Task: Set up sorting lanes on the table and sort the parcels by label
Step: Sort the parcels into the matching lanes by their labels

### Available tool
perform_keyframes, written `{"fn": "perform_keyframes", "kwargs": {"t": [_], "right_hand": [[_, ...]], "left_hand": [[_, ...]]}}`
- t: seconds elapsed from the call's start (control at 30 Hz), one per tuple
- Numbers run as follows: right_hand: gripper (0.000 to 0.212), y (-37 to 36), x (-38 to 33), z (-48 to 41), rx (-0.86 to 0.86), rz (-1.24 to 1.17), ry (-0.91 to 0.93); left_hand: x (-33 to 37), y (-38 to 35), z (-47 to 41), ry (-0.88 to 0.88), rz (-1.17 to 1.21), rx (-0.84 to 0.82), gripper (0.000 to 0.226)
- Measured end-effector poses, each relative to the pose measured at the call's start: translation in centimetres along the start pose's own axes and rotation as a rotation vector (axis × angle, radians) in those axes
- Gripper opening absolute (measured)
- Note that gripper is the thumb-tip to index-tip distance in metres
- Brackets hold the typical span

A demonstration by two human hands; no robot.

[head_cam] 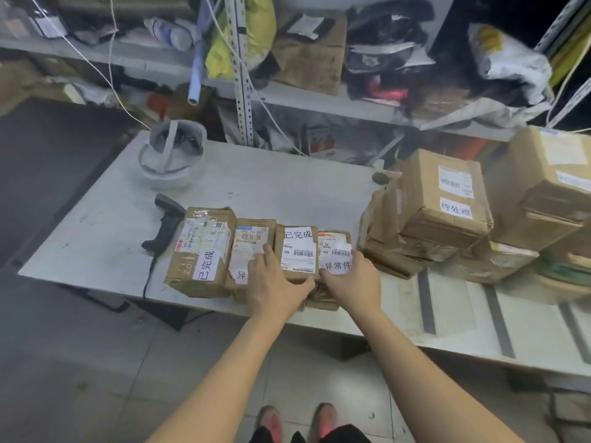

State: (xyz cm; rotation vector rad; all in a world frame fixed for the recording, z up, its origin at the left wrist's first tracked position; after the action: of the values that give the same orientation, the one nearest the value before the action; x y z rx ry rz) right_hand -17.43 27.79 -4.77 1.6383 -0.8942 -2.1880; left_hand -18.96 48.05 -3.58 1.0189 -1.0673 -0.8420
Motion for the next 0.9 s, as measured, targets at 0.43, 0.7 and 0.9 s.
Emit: {"fn": "perform_keyframes", "kwargs": {"t": [0.43,0.7,0.9], "right_hand": [[0.040,-0.3,1.8,-0.5,-0.032,-0.047,-0.046],[0.064,-0.2,2.3,0.4,-0.022,-0.046,-0.014],[0.045,1.2,2.4,0.2,0.038,-0.041,-0.054]], "left_hand": [[0.1,-0.7,-0.3,0.026,0.126,0.135,0.105],[0.5,-1.0,0.3,0.024,0.073,0.175,0.119],[1.3,0.5,-0.1,-0.010,0.215,0.221,0.110]]}}
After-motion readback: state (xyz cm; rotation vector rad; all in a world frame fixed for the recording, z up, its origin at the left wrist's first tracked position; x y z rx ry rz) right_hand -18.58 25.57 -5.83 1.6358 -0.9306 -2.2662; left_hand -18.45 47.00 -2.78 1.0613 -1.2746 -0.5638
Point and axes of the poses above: each hand's wrist, its own z-axis away from the middle knuckle, its own y-axis out of the back of the hand, x = y × z, the point moved 10 cm from there along -z, towards the middle knuckle, and after that the axes turned 14 degrees about -z, right-handed, at the moved point
